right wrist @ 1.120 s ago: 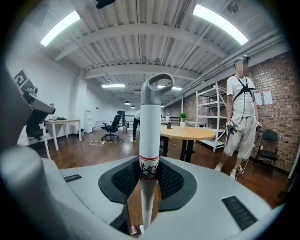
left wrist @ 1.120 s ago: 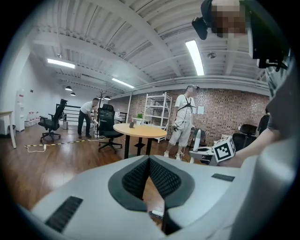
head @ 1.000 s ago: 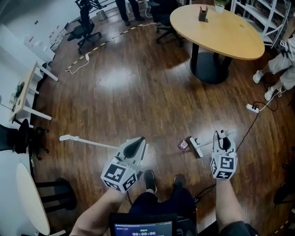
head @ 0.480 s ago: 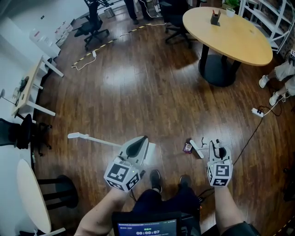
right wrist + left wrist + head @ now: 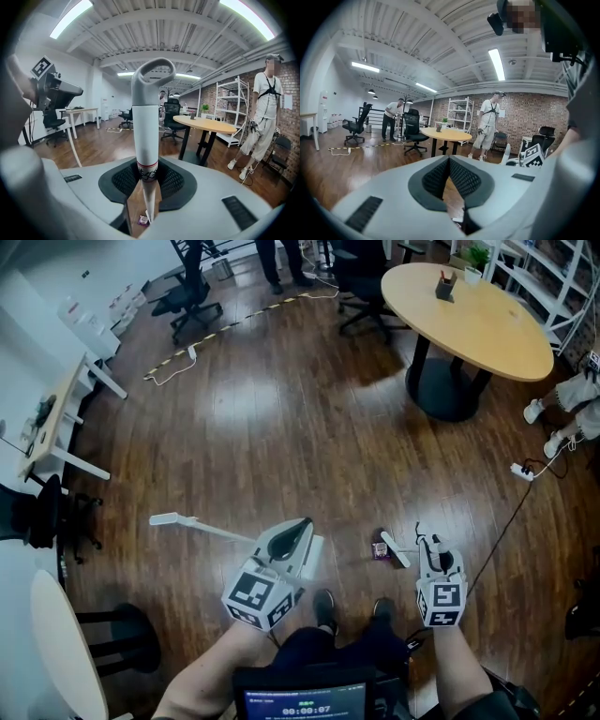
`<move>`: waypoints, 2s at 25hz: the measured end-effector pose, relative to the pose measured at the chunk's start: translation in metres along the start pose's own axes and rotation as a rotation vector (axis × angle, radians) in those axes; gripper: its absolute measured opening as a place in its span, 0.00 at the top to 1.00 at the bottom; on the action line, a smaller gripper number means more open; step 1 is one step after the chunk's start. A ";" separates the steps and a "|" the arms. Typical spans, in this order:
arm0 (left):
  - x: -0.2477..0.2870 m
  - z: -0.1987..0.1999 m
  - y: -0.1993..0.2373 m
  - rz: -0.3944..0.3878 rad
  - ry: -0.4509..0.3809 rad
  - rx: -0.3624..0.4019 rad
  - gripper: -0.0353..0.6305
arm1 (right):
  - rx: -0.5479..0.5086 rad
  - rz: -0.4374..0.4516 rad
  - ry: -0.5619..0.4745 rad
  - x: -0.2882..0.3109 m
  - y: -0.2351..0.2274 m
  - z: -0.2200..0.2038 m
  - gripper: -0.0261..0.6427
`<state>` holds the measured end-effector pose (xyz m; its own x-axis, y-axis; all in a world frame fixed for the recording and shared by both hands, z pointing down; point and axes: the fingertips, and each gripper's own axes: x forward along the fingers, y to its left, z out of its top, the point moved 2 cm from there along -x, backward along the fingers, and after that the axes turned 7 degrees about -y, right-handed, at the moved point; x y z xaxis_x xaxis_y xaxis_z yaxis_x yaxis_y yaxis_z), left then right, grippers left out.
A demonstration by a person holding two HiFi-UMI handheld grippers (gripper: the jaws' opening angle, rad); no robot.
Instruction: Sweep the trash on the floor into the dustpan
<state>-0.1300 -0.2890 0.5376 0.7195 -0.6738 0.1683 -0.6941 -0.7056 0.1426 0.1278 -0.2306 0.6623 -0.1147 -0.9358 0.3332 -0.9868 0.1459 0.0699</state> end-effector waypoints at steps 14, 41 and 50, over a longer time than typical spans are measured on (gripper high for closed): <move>-0.033 0.005 0.002 -0.067 -0.007 -0.006 0.94 | 0.052 0.045 -0.010 -0.029 0.082 0.015 0.78; -0.023 -0.033 -0.091 -0.131 0.079 0.008 0.94 | 0.018 -0.208 0.095 -0.114 0.002 -0.027 0.78; -0.123 -0.031 0.048 -0.184 0.064 0.010 0.94 | 0.084 -0.219 0.148 -0.055 0.169 -0.014 0.78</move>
<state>-0.2525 -0.2330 0.5543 0.8308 -0.5184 0.2025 -0.5509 -0.8178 0.1668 -0.0316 -0.1499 0.6687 0.1145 -0.8841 0.4531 -0.9929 -0.0878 0.0797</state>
